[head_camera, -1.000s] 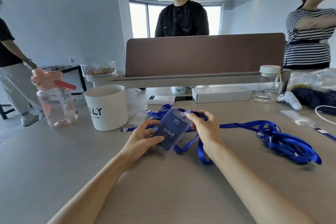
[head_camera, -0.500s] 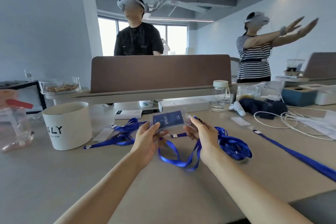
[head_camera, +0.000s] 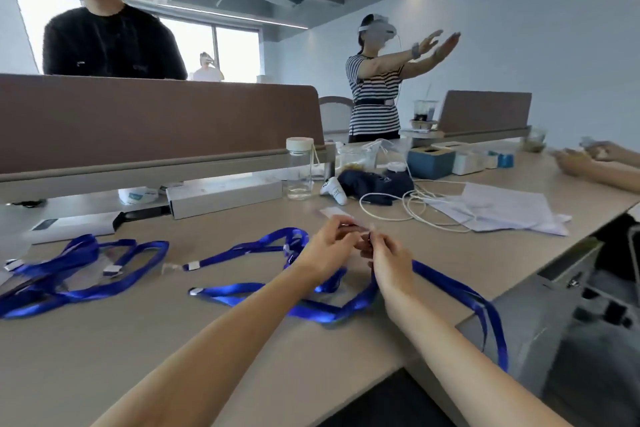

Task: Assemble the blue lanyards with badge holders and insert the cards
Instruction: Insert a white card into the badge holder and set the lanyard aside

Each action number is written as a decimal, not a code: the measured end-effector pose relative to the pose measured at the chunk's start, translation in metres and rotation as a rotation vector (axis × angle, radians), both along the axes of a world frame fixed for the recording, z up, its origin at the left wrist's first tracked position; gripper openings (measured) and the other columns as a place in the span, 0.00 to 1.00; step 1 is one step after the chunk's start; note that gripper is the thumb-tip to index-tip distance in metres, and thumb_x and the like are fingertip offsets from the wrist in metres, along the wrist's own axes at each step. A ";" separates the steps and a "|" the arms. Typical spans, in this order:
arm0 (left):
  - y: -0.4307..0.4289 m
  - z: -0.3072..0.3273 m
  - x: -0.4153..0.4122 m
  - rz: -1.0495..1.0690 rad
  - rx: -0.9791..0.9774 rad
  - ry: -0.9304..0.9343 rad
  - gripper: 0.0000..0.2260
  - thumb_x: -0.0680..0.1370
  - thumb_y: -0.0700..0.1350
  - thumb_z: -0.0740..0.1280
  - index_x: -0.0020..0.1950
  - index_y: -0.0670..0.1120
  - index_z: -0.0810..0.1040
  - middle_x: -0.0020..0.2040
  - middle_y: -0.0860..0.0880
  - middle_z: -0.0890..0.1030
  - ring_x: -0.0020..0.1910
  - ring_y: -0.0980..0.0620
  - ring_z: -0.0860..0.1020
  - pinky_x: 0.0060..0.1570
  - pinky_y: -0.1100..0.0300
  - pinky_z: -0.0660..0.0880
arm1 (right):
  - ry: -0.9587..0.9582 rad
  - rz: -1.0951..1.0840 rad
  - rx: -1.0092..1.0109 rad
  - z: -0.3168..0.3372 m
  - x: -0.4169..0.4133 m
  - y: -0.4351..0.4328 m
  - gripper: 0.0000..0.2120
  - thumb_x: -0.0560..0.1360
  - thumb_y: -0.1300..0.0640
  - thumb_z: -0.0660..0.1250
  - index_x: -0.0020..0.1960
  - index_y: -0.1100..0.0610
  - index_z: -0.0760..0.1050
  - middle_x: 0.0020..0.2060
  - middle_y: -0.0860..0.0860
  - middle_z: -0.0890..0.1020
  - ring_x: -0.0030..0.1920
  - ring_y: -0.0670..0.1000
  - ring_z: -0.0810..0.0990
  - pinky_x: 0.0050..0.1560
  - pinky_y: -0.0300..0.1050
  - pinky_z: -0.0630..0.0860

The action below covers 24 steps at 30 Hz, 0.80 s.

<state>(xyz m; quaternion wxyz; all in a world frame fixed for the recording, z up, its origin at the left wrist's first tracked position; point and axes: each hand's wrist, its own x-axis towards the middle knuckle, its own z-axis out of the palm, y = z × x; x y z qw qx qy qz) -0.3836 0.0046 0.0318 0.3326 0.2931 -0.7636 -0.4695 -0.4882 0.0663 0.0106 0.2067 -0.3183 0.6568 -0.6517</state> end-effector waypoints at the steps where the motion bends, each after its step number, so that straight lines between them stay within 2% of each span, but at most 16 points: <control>1: -0.006 -0.007 -0.007 -0.016 -0.053 -0.105 0.14 0.80 0.50 0.62 0.64 0.50 0.71 0.60 0.51 0.79 0.61 0.51 0.76 0.62 0.55 0.71 | 0.091 -0.006 0.058 -0.005 -0.010 -0.001 0.13 0.81 0.51 0.59 0.45 0.53 0.80 0.41 0.49 0.84 0.46 0.52 0.82 0.51 0.50 0.76; 4: -0.025 -0.024 -0.012 -0.044 -0.248 -0.512 0.23 0.79 0.61 0.56 0.72 0.55 0.61 0.66 0.49 0.75 0.63 0.46 0.74 0.64 0.49 0.69 | 0.328 0.066 0.199 -0.011 -0.030 -0.010 0.14 0.81 0.50 0.58 0.45 0.56 0.78 0.41 0.52 0.82 0.45 0.53 0.80 0.46 0.49 0.74; 6: -0.044 -0.031 -0.004 -0.012 -0.332 -0.621 0.22 0.80 0.58 0.56 0.73 0.55 0.59 0.67 0.47 0.74 0.63 0.44 0.74 0.63 0.50 0.69 | 0.507 0.121 0.297 -0.009 -0.032 -0.018 0.15 0.80 0.49 0.58 0.42 0.56 0.76 0.38 0.51 0.80 0.43 0.53 0.79 0.44 0.49 0.73; 9: -0.085 -0.037 0.016 0.154 -0.376 -0.650 0.22 0.80 0.53 0.57 0.73 0.52 0.61 0.70 0.48 0.71 0.67 0.46 0.71 0.64 0.51 0.68 | 0.735 0.224 0.405 -0.005 -0.027 -0.026 0.17 0.79 0.48 0.56 0.42 0.58 0.75 0.37 0.52 0.80 0.39 0.51 0.78 0.37 0.47 0.71; 11: -0.111 -0.039 0.029 0.256 -0.357 -0.662 0.22 0.80 0.51 0.57 0.74 0.50 0.61 0.72 0.50 0.69 0.70 0.47 0.68 0.67 0.52 0.65 | 0.804 0.278 0.432 0.000 -0.023 -0.029 0.17 0.79 0.49 0.56 0.43 0.60 0.75 0.38 0.52 0.78 0.37 0.49 0.74 0.31 0.44 0.63; 13: -0.130 -0.041 0.033 0.299 -0.366 -0.667 0.23 0.80 0.50 0.56 0.75 0.50 0.62 0.72 0.49 0.69 0.71 0.47 0.67 0.67 0.52 0.63 | 0.830 0.293 0.433 0.005 -0.021 -0.035 0.17 0.79 0.50 0.55 0.42 0.61 0.74 0.38 0.51 0.75 0.37 0.49 0.71 0.30 0.43 0.59; 16: -0.144 -0.038 0.028 0.292 -0.440 -0.608 0.20 0.81 0.50 0.55 0.74 0.53 0.64 0.70 0.46 0.70 0.70 0.46 0.66 0.65 0.51 0.64 | 0.877 0.314 0.442 0.006 -0.021 -0.047 0.18 0.80 0.48 0.54 0.41 0.60 0.73 0.40 0.51 0.74 0.43 0.51 0.72 0.32 0.43 0.59; 19: -0.146 -0.035 0.023 0.145 -0.575 -0.556 0.18 0.81 0.52 0.55 0.70 0.53 0.71 0.68 0.48 0.74 0.66 0.49 0.70 0.63 0.53 0.66 | 0.933 0.351 0.434 0.003 -0.020 -0.064 0.19 0.80 0.47 0.52 0.39 0.58 0.73 0.44 0.51 0.76 0.53 0.53 0.73 0.42 0.45 0.63; 21: -0.149 -0.037 0.023 0.117 -0.591 -0.540 0.17 0.80 0.55 0.56 0.65 0.53 0.77 0.65 0.51 0.77 0.63 0.51 0.74 0.61 0.54 0.69 | 0.930 0.373 0.418 0.002 -0.018 -0.076 0.19 0.79 0.48 0.53 0.38 0.58 0.72 0.40 0.50 0.74 0.49 0.53 0.72 0.38 0.45 0.62; 24: -0.163 -0.043 0.024 0.283 -0.535 -0.585 0.14 0.79 0.54 0.60 0.61 0.55 0.78 0.63 0.53 0.77 0.62 0.52 0.73 0.61 0.51 0.71 | 0.867 0.373 0.381 -0.001 -0.020 -0.098 0.19 0.79 0.48 0.56 0.34 0.57 0.69 0.33 0.50 0.71 0.41 0.52 0.71 0.33 0.45 0.59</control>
